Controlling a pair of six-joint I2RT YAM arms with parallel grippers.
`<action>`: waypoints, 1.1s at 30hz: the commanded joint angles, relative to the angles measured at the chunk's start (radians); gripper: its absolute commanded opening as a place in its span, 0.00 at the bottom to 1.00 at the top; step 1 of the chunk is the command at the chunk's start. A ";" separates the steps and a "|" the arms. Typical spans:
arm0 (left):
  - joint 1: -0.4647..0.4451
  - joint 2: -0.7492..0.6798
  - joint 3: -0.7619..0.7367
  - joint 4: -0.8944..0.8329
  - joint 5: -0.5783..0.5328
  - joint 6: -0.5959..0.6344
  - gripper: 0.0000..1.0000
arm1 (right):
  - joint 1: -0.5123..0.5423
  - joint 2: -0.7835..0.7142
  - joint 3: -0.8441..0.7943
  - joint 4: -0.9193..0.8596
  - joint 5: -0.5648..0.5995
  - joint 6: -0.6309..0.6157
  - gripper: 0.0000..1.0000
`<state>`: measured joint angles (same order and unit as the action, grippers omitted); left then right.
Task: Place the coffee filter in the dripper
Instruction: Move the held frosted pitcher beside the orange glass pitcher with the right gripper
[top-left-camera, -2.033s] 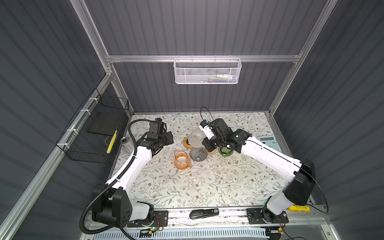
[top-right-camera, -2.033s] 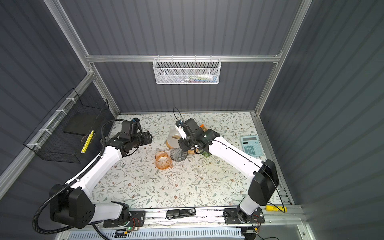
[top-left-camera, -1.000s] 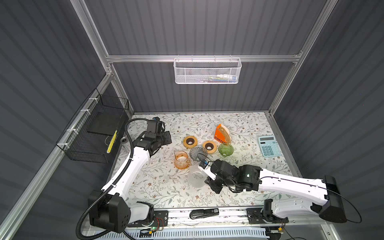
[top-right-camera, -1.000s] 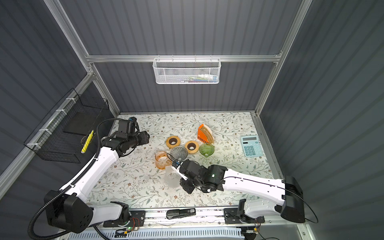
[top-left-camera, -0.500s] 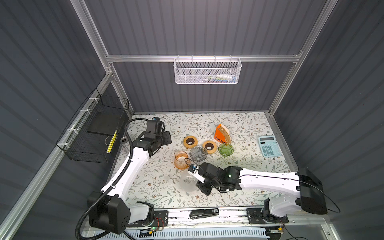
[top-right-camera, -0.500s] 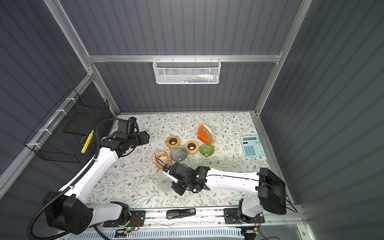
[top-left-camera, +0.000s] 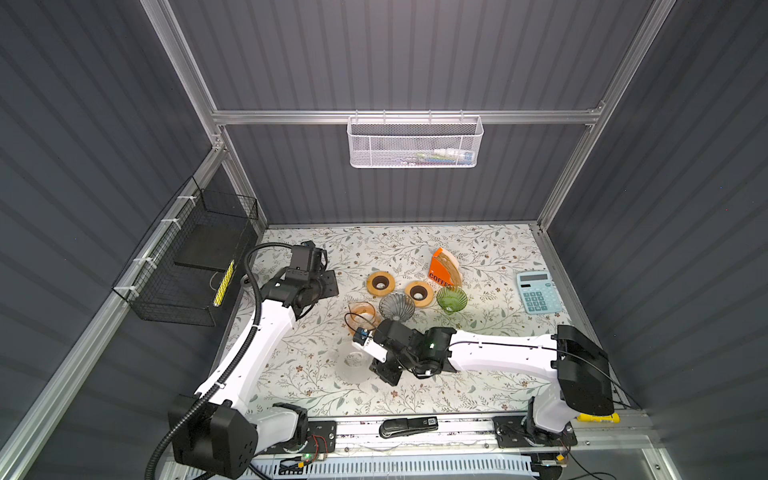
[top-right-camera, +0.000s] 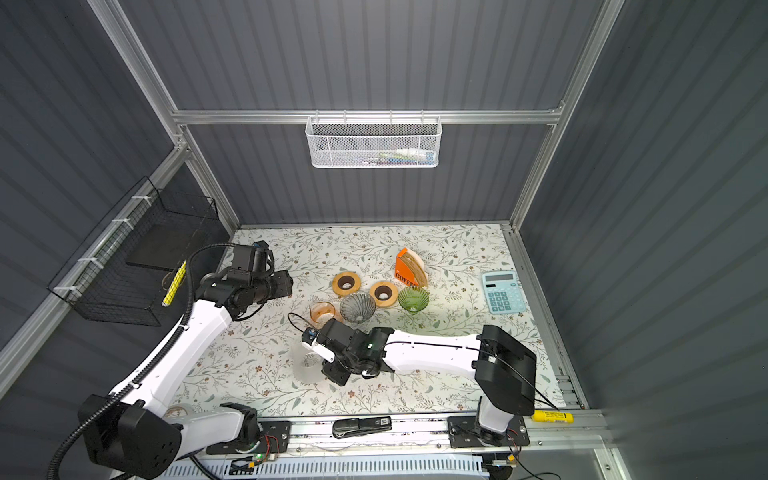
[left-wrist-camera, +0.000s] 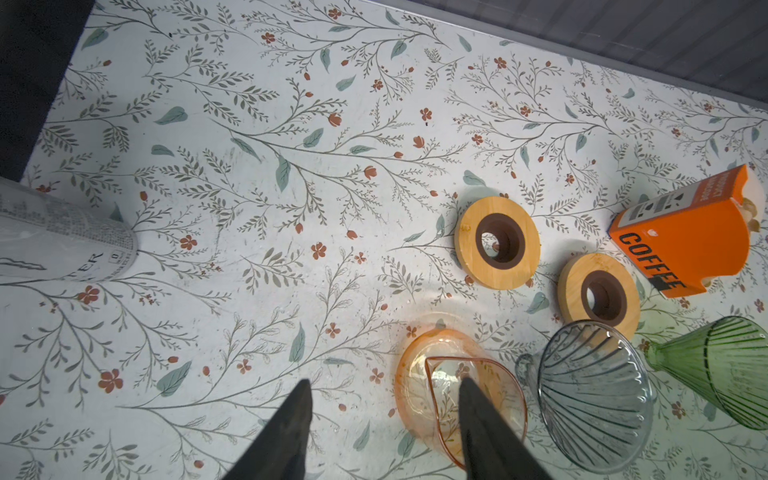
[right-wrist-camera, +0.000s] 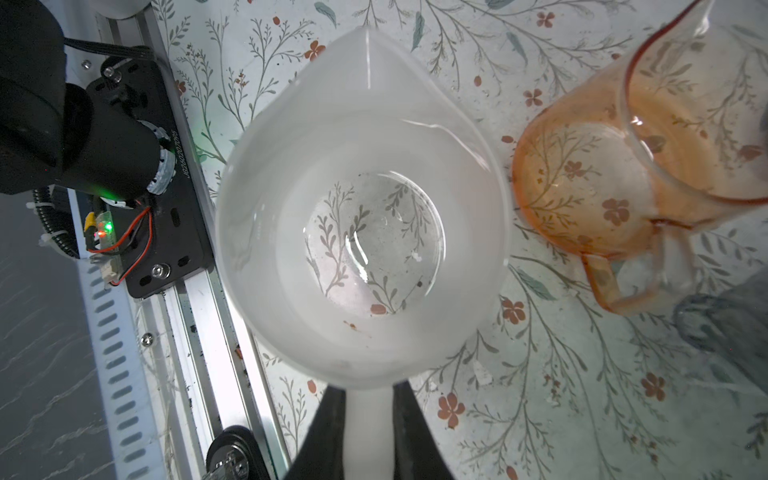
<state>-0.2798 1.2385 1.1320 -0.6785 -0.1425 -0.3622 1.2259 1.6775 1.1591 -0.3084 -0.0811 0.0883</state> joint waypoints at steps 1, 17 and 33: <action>0.006 -0.012 -0.005 -0.062 -0.033 0.011 0.57 | 0.005 0.020 0.047 0.040 -0.023 -0.047 0.00; 0.006 -0.002 0.015 -0.069 -0.026 0.031 0.58 | 0.004 0.145 0.139 0.006 -0.047 -0.134 0.00; 0.006 -0.013 0.005 -0.066 -0.019 0.025 0.58 | 0.007 0.221 0.198 -0.014 -0.030 -0.194 0.00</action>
<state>-0.2798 1.2388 1.1320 -0.7216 -0.1612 -0.3481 1.2266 1.8946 1.3224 -0.3290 -0.1062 -0.0834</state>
